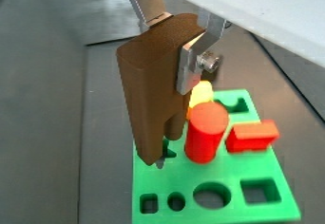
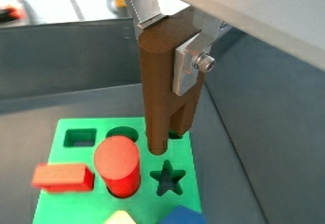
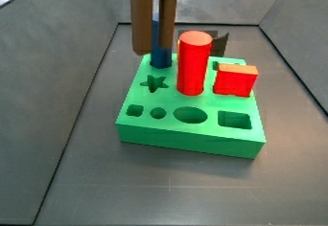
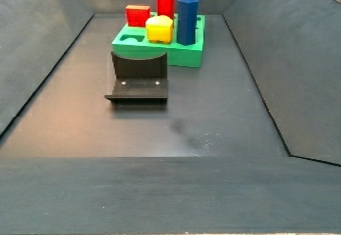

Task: Pick up the square-circle object. Move up. Place the square-circle object on the fixture. Regrasp the square-circle object. Move to above the board. Insert the square-circle object.
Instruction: Insert the square-circle object.

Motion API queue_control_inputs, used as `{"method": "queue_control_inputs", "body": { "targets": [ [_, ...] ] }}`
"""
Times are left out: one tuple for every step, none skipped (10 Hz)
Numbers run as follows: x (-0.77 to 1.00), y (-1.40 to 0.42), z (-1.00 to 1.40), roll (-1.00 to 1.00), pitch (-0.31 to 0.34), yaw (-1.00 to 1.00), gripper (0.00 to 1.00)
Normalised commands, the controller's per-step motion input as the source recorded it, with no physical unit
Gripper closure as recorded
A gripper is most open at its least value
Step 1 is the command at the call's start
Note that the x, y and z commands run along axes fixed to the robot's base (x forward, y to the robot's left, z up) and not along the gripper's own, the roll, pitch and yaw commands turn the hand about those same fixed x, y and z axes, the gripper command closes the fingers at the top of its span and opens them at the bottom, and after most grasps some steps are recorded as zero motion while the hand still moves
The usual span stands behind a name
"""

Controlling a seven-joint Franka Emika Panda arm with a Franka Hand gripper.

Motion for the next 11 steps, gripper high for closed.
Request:
{"method": "queue_control_inputs", "body": {
  "targets": [
    [0.00,-0.07,-0.30,-0.02,-0.073,-1.00,1.00],
    [0.00,-0.07,-0.31,-0.02,-0.076,-1.00,1.00],
    [0.00,-0.09,-0.33,-0.03,-0.091,-1.00,1.00],
    [0.00,-0.12,-0.33,-0.03,-0.120,-1.00,1.00],
    [0.00,-0.13,-0.34,-0.03,-0.129,-0.99,1.00],
    [-0.01,-0.23,-0.41,-0.04,-0.207,-0.90,1.00],
    [-0.02,-0.39,-0.35,-0.04,-0.234,-0.77,1.00],
    [0.00,-0.44,-0.30,-0.04,-0.200,-0.73,1.00],
    [-0.05,-0.46,-0.29,0.00,-0.149,-0.58,1.00],
    [-0.09,-0.14,-0.03,0.00,-0.114,-0.01,1.00],
    [-0.01,-0.02,0.00,0.00,-0.034,0.00,1.00]
  ]
}}
